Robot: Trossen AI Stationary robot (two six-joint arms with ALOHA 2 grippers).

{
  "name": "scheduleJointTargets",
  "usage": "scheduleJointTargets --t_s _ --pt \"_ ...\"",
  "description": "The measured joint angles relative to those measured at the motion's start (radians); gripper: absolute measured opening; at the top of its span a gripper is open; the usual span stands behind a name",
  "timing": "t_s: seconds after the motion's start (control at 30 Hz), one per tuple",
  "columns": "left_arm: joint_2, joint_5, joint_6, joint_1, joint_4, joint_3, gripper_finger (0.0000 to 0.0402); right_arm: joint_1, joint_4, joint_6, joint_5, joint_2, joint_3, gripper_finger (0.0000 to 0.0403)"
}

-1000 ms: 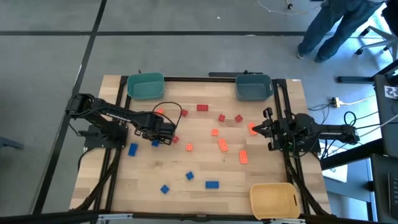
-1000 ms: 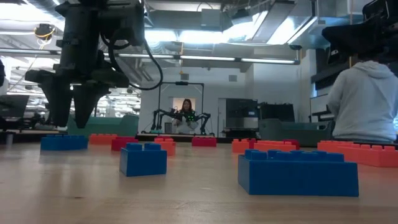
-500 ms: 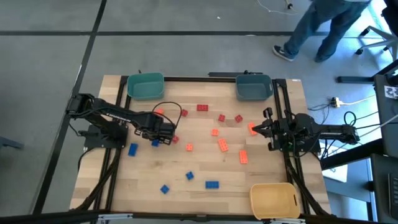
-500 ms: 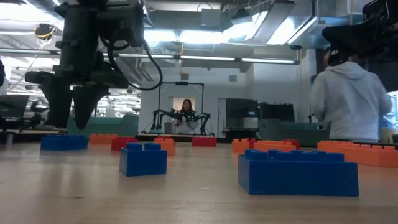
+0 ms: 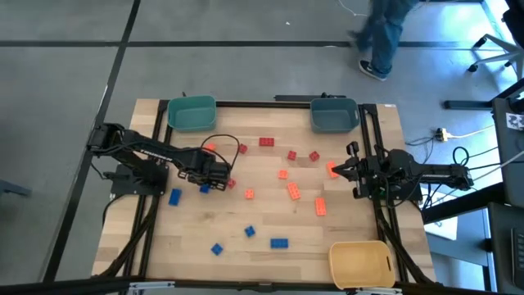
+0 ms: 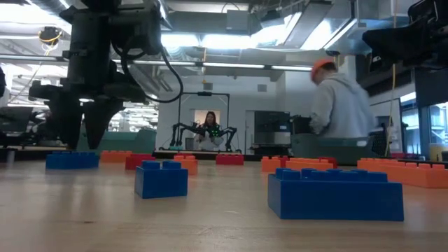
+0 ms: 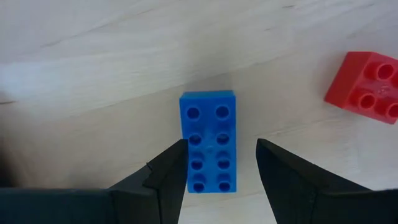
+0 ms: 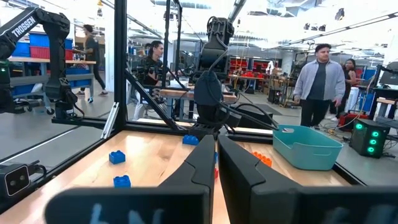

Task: Sort & place blocks by color
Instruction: Put the blue game piece into the green bin

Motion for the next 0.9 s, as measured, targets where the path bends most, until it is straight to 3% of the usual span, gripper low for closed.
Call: scheduleJointTargets --t_s 0.9 --pt "0.000 -0.021 0.001 0.000 0.003 0.000 0.0183 0.000 0.000 0.000 0.000 0.000 0.000 0.0023"
